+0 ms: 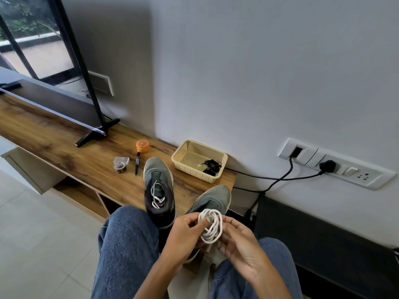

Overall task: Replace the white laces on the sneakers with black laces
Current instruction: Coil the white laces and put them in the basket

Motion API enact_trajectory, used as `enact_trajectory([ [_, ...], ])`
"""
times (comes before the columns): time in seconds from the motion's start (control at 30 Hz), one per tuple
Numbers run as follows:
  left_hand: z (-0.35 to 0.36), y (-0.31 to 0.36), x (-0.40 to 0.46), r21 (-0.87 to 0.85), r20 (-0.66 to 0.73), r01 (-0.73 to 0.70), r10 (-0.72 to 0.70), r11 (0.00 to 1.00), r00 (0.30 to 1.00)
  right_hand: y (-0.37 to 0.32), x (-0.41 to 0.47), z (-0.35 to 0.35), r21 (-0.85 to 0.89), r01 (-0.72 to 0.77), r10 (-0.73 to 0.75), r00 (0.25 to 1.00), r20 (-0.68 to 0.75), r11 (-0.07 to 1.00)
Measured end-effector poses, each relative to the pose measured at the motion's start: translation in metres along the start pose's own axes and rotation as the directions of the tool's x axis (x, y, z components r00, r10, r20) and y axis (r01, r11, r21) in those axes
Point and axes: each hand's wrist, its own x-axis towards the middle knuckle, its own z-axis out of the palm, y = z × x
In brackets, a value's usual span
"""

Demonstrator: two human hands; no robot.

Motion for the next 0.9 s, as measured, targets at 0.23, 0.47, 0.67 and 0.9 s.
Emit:
enact_trajectory([
  [0.23, -0.003, 0.0, -0.001, -0.043, 0.003, 0.006, -0.006, 0.999, 1.0, 0.002, -0.001, -0.001, 0.01, -0.09, 0.09, 0.995, -0.037, 0.996],
  [0.47, -0.007, -0.01, 0.004, 0.253, -0.02, -0.13, 0.14, 0.959, 0.99, -0.007, 0.003, -0.007, -0.012, -0.024, 0.021, 0.979, -0.204, 1.0],
  [0.67, -0.002, -0.022, 0.007, 0.678, -0.1, -0.191, 0.346, 0.71, 0.933, -0.014, -0.005, -0.002, -0.077, 0.048, -0.059, 0.986, -0.153, 0.996],
  [0.9, -0.003, -0.021, 0.007, 0.55, -0.211, -0.113, 0.268, 0.828, 0.94, -0.006, -0.014, 0.012, -0.251, 0.038, -0.069, 0.991, -0.116, 0.967],
])
